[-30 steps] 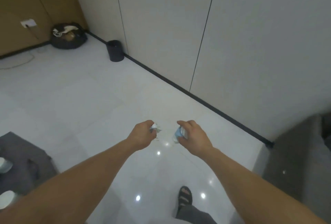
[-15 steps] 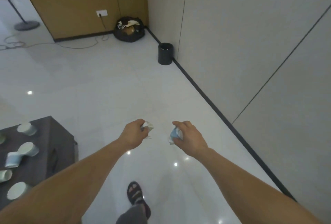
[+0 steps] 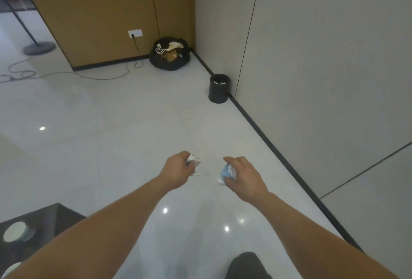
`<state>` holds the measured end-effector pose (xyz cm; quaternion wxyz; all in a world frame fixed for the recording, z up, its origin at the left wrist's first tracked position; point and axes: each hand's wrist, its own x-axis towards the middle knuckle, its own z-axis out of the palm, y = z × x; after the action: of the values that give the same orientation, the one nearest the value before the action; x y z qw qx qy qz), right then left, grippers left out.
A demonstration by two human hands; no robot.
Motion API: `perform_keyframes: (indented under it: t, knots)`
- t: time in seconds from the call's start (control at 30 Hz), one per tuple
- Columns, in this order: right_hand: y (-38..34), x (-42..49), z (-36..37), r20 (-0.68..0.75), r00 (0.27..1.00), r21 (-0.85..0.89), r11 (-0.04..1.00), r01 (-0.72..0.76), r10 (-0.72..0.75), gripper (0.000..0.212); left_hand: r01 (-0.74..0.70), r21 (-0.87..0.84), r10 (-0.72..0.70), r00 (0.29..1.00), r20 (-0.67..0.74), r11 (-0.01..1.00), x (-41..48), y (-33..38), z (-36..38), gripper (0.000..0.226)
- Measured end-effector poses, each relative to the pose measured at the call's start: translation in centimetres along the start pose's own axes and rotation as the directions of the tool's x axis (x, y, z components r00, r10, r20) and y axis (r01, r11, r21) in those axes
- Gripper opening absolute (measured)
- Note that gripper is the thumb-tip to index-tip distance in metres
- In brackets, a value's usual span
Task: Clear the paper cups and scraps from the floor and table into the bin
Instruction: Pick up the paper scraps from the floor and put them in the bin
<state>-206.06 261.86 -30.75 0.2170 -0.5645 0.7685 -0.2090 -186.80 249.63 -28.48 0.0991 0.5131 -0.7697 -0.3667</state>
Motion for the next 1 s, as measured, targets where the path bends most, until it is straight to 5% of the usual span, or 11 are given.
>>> perform_keyframes:
  t: [0.47, 1.0]
  knots:
    - [2.3, 32.3, -8.0, -0.013, 0.988, 0.007, 0.988, 0.155, -0.154, 0.057, 0.054, -0.011, -0.055, 0.992, -0.11, 0.998, 27.7, 6.9, -5.4, 0.009]
    - [2.1, 65.1, -9.9, 0.022, 0.996, -0.052, 0.995, 0.083, -0.082, 0.056, 0.021, -0.032, -0.022, 0.999, -0.04, 0.999, 61.2, 5.0, -13.1, 0.007]
